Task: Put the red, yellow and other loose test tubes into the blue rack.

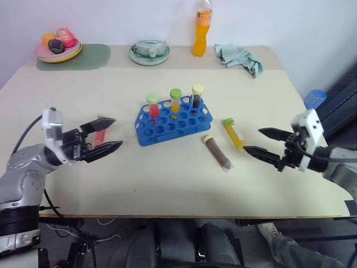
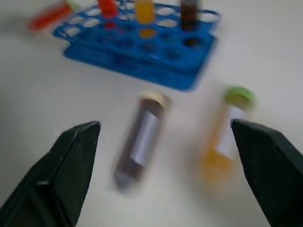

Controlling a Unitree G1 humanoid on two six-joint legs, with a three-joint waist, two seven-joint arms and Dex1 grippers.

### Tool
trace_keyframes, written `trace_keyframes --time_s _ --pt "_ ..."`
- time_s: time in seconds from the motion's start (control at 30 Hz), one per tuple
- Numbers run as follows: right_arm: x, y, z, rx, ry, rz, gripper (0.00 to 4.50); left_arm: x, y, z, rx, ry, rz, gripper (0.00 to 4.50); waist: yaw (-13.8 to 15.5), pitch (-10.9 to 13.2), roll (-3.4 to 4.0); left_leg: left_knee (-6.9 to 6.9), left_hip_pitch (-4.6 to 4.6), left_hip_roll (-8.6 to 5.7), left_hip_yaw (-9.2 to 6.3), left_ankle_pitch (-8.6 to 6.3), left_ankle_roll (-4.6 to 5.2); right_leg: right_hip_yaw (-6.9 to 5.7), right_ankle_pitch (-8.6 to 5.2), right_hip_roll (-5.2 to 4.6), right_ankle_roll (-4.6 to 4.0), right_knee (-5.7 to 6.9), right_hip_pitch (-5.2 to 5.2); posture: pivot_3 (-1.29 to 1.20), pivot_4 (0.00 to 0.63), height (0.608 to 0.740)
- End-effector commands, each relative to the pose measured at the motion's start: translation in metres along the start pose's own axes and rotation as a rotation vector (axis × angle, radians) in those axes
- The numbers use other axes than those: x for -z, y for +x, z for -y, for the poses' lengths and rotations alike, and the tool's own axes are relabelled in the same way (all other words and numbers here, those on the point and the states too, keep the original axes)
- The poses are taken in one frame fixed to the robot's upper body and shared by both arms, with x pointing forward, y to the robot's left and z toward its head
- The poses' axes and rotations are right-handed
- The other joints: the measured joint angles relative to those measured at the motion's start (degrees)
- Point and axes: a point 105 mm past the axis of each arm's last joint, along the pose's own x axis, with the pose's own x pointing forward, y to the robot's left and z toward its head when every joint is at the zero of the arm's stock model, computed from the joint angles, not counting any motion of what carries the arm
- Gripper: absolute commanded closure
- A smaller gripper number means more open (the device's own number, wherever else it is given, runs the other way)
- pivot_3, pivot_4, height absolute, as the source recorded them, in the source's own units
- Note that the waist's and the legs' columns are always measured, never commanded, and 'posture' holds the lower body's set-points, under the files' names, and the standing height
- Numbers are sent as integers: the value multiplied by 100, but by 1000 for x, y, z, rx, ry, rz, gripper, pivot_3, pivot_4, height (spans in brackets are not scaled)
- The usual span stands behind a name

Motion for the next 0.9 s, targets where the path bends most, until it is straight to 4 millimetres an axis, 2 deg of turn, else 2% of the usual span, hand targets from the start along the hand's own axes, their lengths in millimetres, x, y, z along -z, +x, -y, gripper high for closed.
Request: trace_keyframes --time_s 0.03,0.27,0.43,0.6,0.9 --pt "-13 16 -13 -45 57 -54 0 -1 12 3 80 61 -51 59 11 0 0 2 -2 0 0 0 0 -1 0 0 0 -1 -1 0 150 740" --pt "-8 46 -25 -29 102 -272 0 15 31 13 201 83 -85 59 14 0 0 3 -22 0 4 0 0 -1 0 -1 0 0 -22 0 150 740" --pt "-6 60 -21 17 137 -350 0 29 44 22 245 82 -106 59 6 0 0 4 -27 -1 8 0 1 0 0 -2 0 4 -30 0 150 740" --pt "-6 62 -9 71 145 -379 0 42 51 28 282 110 -186 59 8 0 0 4 -31 -1 16 -1 2 0 0 -2 0 4 -33 0 150 740" --pt "5 71 2 101 203 -440 0 59 62 21 259 170 -296 59 7 0 1 3 -32 0 24 -1 2 0 0 -2 0 5 -36 0 150 740"
